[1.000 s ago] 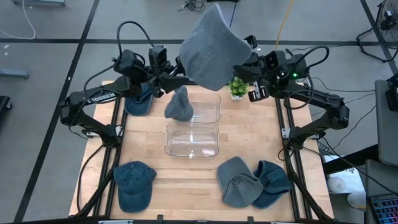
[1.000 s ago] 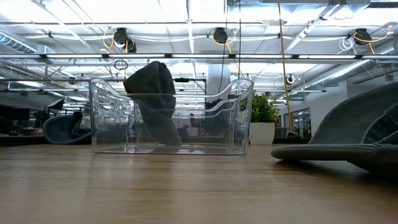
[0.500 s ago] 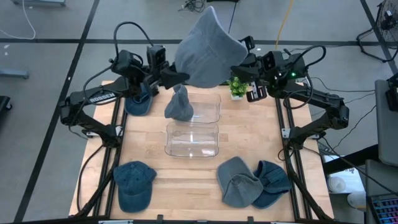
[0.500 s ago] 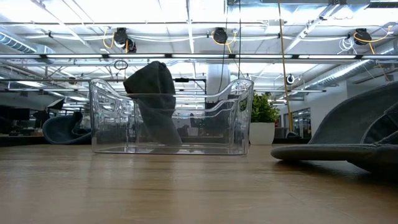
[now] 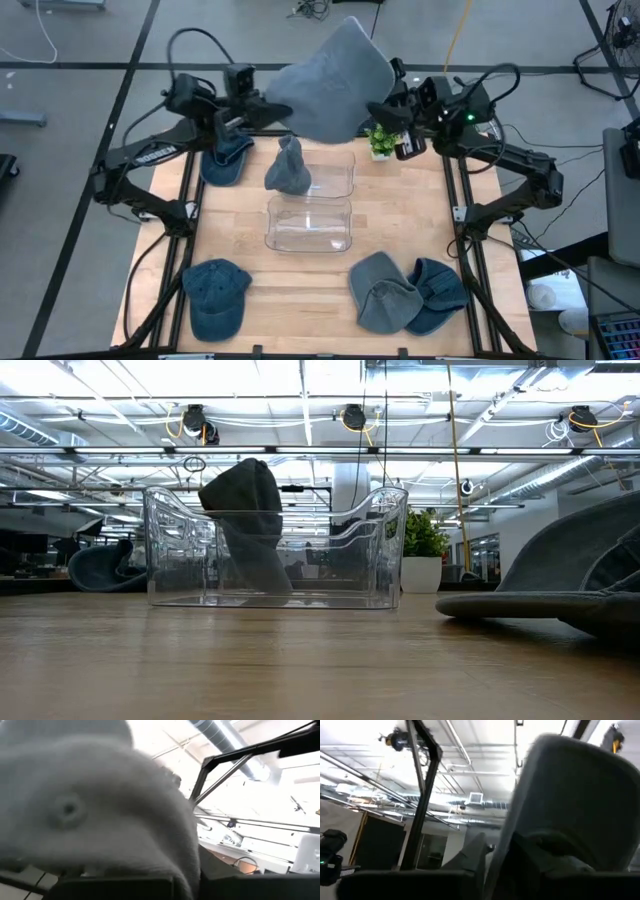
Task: Pick & Place hat
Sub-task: Put the top gray cap into the top transparent bin
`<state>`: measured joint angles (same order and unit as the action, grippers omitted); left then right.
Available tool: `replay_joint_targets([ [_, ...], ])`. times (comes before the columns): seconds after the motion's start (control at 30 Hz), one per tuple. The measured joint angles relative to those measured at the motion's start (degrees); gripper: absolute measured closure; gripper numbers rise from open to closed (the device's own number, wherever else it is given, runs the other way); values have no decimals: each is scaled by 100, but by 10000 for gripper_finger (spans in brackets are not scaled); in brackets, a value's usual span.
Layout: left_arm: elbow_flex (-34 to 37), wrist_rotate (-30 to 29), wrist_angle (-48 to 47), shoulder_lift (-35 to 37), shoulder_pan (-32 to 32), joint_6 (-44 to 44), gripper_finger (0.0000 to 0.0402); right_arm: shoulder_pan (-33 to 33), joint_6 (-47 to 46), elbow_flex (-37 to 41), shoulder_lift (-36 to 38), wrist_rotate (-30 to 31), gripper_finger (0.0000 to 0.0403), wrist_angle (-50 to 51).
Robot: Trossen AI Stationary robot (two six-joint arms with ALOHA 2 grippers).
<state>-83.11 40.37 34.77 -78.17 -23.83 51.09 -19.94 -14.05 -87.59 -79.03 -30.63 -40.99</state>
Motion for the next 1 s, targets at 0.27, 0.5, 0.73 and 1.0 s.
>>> replay_joint_targets([
  [0.27, -2, 482, -255, 634, -513, 316, 393, -30, 139, -4, 651, 415, 209, 2413],
  [0.5, -2, 833, -1272, 928, -1058, 693, 393, 84, 123, -4, 1024, 1355, 160, 3471],
  [0.73, -2, 1485, -1629, 964, -1582, 944, 393, 388, 715, -4, 1185, 2731, 172, 3492],
  [1.0, -2, 2175, -2642, 951, -2200, 486, 393, 579, 1641, -4, 1111, 4560, 195, 3364],
])
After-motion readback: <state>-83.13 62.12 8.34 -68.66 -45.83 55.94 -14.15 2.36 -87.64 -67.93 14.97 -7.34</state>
